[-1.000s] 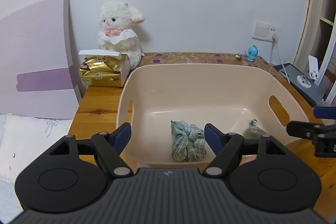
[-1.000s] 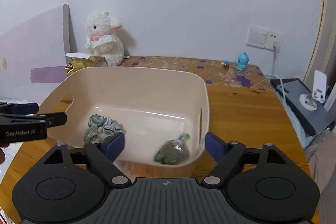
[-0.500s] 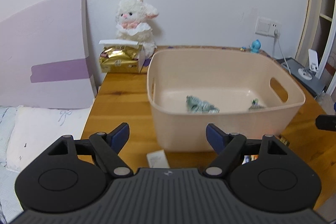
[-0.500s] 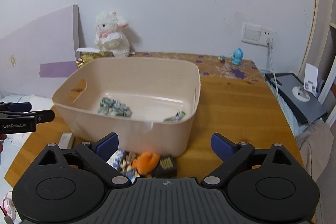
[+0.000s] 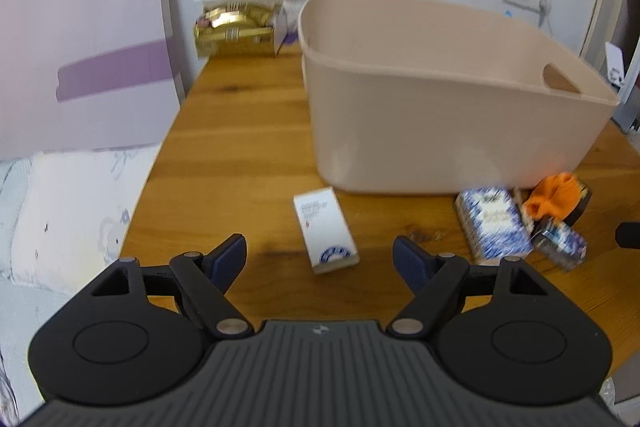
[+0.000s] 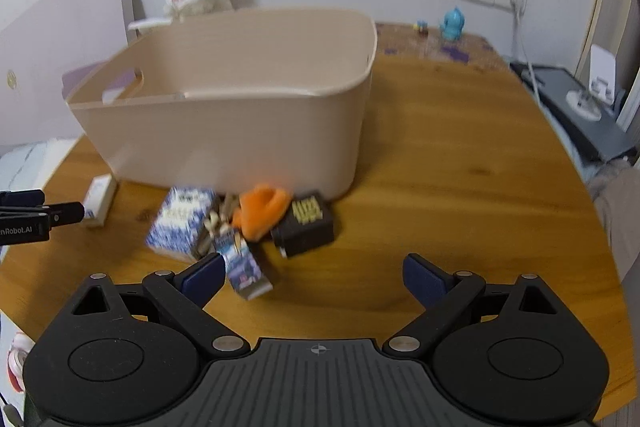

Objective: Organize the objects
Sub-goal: 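Grasp the white medicine box with the left tool while the right tool grasps the purple snack packet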

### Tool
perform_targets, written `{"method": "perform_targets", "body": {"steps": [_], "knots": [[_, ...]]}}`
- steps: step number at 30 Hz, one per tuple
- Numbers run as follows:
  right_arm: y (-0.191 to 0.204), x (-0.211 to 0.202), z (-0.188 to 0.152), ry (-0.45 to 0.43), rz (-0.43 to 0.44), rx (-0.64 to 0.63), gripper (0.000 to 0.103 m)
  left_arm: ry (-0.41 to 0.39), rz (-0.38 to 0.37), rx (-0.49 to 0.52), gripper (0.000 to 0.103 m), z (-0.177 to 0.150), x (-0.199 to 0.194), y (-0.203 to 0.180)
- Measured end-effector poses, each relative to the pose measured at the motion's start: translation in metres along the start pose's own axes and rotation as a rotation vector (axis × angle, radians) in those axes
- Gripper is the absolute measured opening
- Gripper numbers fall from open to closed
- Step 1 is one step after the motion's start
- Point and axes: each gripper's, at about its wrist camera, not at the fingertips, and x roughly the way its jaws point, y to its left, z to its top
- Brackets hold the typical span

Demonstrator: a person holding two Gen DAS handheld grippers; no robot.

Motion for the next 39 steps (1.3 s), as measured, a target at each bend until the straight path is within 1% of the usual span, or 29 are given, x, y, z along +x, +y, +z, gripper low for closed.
{"method": "perform_targets", "body": {"steps": [5, 9, 12, 16, 17, 19, 20, 22, 23, 24, 25, 27, 28, 29, 30, 31, 32, 33, 39], "knots": [[0.003, 0.021, -0.008, 0.050, 0.010, 0.005, 0.097, 0.057, -0.011, -0.022, 0.081, -0.005, 0.022, 0.008], [0.007, 0.036, -0.011, 0.082, 0.014, -0.006, 0.097, 0.079, -0.006, -0.026, 0.082, -0.008, 0.035, 0.011], [0.011, 0.044, -0.013, 0.094, 0.016, -0.019, 0.097, 0.066, 0.001, -0.016, 0.083, -0.007, 0.039, 0.011], [0.019, 0.048, -0.013, 0.079, 0.001, -0.053, 0.095, 0.059, -0.013, -0.027, 0.083, -0.003, 0.043, 0.010], [0.021, 0.048, -0.012, 0.073, -0.001, -0.060, 0.094, 0.057, -0.016, -0.027, 0.083, -0.002, 0.043, 0.010], [0.026, 0.048, -0.012, 0.061, -0.014, -0.080, 0.089, 0.052, -0.023, -0.020, 0.082, -0.001, 0.044, 0.007], [0.029, 0.048, -0.013, 0.053, -0.020, -0.093, 0.084, 0.049, -0.024, -0.009, 0.081, -0.002, 0.044, 0.004], [0.035, 0.047, -0.014, 0.040, -0.011, -0.107, 0.078, 0.038, -0.021, 0.022, 0.076, -0.004, 0.043, -0.001], [0.037, 0.046, -0.014, 0.035, -0.006, -0.115, 0.073, 0.028, -0.029, 0.028, 0.070, -0.005, 0.041, -0.003], [0.040, 0.045, -0.014, 0.031, -0.001, -0.122, 0.065, 0.027, -0.035, 0.035, 0.065, -0.005, 0.040, -0.004], [0.042, 0.044, -0.014, 0.026, 0.004, -0.129, 0.060, 0.025, -0.041, 0.038, 0.061, -0.005, 0.039, -0.005], [0.042, 0.044, -0.012, 0.021, 0.011, -0.140, 0.038, 0.024, -0.050, 0.046, 0.043, -0.005, 0.037, -0.007], [0.044, 0.042, -0.012, 0.021, 0.013, -0.144, 0.034, 0.027, -0.059, 0.051, 0.039, -0.004, 0.036, -0.007], [0.044, 0.041, -0.013, 0.022, 0.020, -0.147, 0.022, 0.032, -0.066, 0.057, 0.038, -0.004, 0.036, -0.008], [0.045, 0.040, -0.013, 0.023, 0.023, -0.151, 0.015, 0.032, -0.065, 0.064, 0.037, -0.005, 0.036, -0.009], [0.047, 0.039, -0.014, 0.021, 0.022, -0.158, 0.013, 0.032, -0.064, 0.074, 0.036, -0.006, 0.035, -0.010], [0.047, 0.038, -0.015, 0.020, 0.027, -0.162, 0.009, 0.031, -0.063, 0.084, 0.035, -0.007, 0.033, -0.011], [0.047, 0.038, -0.016, 0.020, 0.029, -0.164, 0.008, 0.030, -0.062, 0.089, 0.034, -0.008, 0.032, -0.011], [0.041, 0.036, -0.017, 0.021, 0.045, -0.150, 0.006, 0.035, -0.057, 0.093, 0.034, -0.011, 0.028, -0.011]]}}
